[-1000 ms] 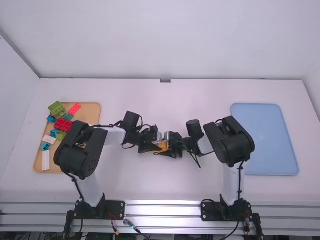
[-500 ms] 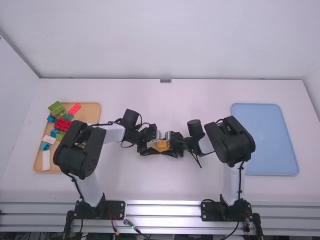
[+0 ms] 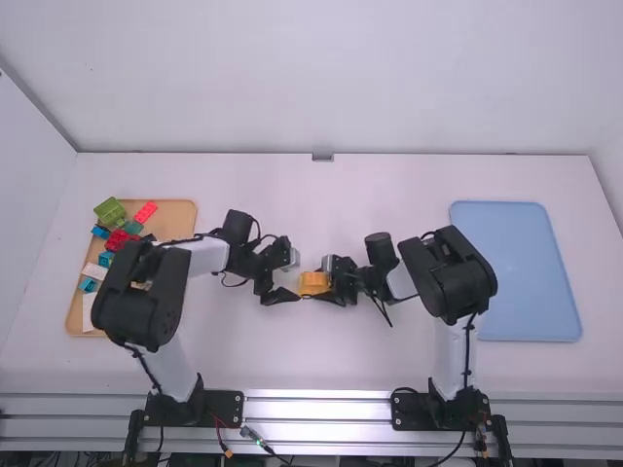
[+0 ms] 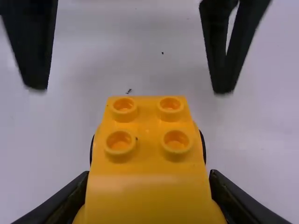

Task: Assemble lego blocks to make yellow taxi

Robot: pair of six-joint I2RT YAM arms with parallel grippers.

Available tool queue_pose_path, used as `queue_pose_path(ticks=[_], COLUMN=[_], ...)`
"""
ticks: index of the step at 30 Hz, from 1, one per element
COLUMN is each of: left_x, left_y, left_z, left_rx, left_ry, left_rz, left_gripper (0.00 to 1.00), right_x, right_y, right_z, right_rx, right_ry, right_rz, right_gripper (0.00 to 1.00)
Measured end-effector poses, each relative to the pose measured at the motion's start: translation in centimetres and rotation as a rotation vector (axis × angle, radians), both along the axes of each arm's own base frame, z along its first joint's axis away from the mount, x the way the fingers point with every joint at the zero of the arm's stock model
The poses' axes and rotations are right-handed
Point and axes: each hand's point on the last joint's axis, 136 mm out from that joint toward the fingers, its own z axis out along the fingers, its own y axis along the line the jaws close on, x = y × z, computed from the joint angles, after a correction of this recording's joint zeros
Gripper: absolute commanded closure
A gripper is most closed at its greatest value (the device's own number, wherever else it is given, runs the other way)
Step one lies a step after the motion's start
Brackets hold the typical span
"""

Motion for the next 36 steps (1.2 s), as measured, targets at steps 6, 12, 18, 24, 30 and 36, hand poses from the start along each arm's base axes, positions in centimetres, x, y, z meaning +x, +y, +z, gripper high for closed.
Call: queue_pose_path(ticks=[6, 12, 18, 24, 30, 36], left_x=[2.5, 4.5, 7.4, 8.3, 9.7, 10.4], left_y=[4.0, 4.9, 5.4, 6.0, 7.2, 8.2], left_z=[3.3, 3.5, 4.2, 3.8, 3.5, 3.1], left_rx=[-0.071, -0.055, -0.048, -0.037, 0.002, 0.042], left_ry=[-0.087, -0.123, -0.183, -0.161, -0.136, -0.123], left_rz=[0.116, 0.183, 0.286, 0.371, 0.49, 0.57], left_gripper=[0.01, 0.01, 0.01, 0.01, 0.01, 0.01], right_x=[1.5, 4.6, 8.1, 9.7, 9.5, 8.3], right_y=[-1.6, -5.0, -11.3, -21.0, -31.5, -38.8], right_z=[0.4, 2.4, 7.8, 10.2, 9.4, 7.1], right_rx=[0.023, 0.031, -0.04, -0.162, -0.229, -0.252], right_ry=[0.055, 0.112, 0.064, 0.059, 0.142, 0.232], right_rz=[-0.065, -0.209, -0.464, -0.798, -1.147, -1.389], right_gripper=[0.45, 0.48, 0.51, 0.53, 0.53, 0.55])
